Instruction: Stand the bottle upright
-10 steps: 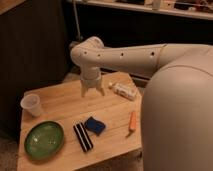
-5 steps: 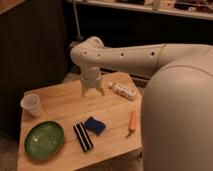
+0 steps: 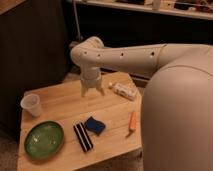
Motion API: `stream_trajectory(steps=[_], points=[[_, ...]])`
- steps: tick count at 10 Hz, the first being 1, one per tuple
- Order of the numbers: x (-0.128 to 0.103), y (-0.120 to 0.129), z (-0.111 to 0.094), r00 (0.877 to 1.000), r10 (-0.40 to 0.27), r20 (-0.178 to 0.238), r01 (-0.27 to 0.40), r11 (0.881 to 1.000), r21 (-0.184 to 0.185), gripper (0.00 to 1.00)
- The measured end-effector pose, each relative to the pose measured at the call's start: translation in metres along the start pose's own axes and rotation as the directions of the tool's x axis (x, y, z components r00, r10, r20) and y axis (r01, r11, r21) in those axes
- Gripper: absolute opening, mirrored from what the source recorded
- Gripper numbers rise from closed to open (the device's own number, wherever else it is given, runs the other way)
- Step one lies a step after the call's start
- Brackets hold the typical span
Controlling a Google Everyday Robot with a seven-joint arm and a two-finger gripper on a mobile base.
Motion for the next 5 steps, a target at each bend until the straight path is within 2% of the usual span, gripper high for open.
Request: stream_trajectory(steps=[2,4,5], points=[[-0.001,0.0,-0.001,1.0,-0.005,0.007,0.005,1.0,0.005,0.65],[-0.011,-0.006,-0.011,0.996,-0.067,0.064,0.062,0.996,0.066,0.65],[-0.024,-0.011,-0.026,0.986,-0.139,0.093,0.13,0.987,0.1,0.65]])
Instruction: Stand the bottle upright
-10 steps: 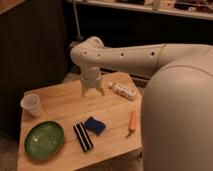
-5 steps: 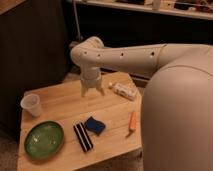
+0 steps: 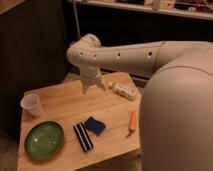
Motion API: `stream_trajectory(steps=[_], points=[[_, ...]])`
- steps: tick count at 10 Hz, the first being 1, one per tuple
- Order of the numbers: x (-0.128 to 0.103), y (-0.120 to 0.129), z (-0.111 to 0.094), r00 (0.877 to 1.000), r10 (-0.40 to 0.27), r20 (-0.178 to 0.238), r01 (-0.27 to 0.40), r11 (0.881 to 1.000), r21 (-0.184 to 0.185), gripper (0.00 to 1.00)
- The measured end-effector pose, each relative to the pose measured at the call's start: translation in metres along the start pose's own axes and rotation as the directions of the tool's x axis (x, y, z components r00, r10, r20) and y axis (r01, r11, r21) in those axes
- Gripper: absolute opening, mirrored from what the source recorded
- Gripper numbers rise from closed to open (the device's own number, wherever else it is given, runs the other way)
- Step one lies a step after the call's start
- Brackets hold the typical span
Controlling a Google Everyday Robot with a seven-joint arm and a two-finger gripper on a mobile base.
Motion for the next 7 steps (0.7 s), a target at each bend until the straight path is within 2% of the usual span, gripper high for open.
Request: stream_trajectory(steps=[2,4,5,7], points=[[-0.027,-0.026,-0.032,0.992,-0.122,0.012,0.121,0.992,0.042,0.65],[-0.051,-0.055,-0.065,0.974,-0.226,-0.003,0.226,0.972,0.067,0.65],[-0.057,-0.066,-0.076,0.967,-0.255,-0.009,0.255,0.964,0.076,0.65],[-0.063,-0.07,-0.086,0.958,-0.288,-0.014,0.288,0.954,0.078,0.65]])
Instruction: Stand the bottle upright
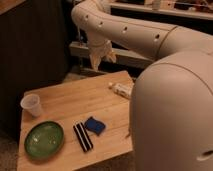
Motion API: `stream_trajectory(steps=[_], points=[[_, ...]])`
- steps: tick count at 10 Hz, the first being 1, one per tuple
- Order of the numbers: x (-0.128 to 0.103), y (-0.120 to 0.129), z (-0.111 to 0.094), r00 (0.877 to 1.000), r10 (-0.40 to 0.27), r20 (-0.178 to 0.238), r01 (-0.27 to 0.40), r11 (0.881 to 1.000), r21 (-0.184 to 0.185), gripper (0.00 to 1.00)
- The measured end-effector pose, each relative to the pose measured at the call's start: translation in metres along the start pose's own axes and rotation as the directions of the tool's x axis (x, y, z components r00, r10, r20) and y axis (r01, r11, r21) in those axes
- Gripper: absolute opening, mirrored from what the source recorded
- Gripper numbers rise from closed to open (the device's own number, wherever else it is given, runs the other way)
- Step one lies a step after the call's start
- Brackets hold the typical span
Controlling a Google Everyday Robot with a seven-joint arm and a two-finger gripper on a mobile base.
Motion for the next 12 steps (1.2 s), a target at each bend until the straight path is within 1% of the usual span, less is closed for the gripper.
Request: stream_trajectory(steps=[3,4,5,6,7,8,9,10,11,12], points=[[0.0,-0.001,0.002,1.0,0.0,-0.003,0.0,1.0,0.001,0.65],[0.001,-0.004,0.006,1.0,-0.012,0.004,0.012,1.0,-0.003,0.65],[0.003,-0.01,0.012,0.999,-0.034,0.027,0.035,0.999,-0.012,0.65],[0.006,-0.019,0.025,0.996,-0.063,0.059,0.065,0.998,-0.025,0.65],[0.012,-0.028,0.047,0.987,-0.111,0.117,0.119,0.991,-0.059,0.65],[0.021,-0.038,0.067,0.968,-0.164,0.188,0.184,0.979,-0.093,0.65],[0.032,-0.053,0.086,0.949,-0.2,0.243,0.23,0.968,-0.1,0.65],[0.038,-0.058,0.099,0.926,-0.23,0.3,0.272,0.956,-0.108,0.65],[0.043,-0.063,0.108,0.909,-0.248,0.336,0.298,0.949,-0.106,0.65],[0.048,-0.067,0.112,0.896,-0.256,0.361,0.311,0.945,-0.103,0.65]])
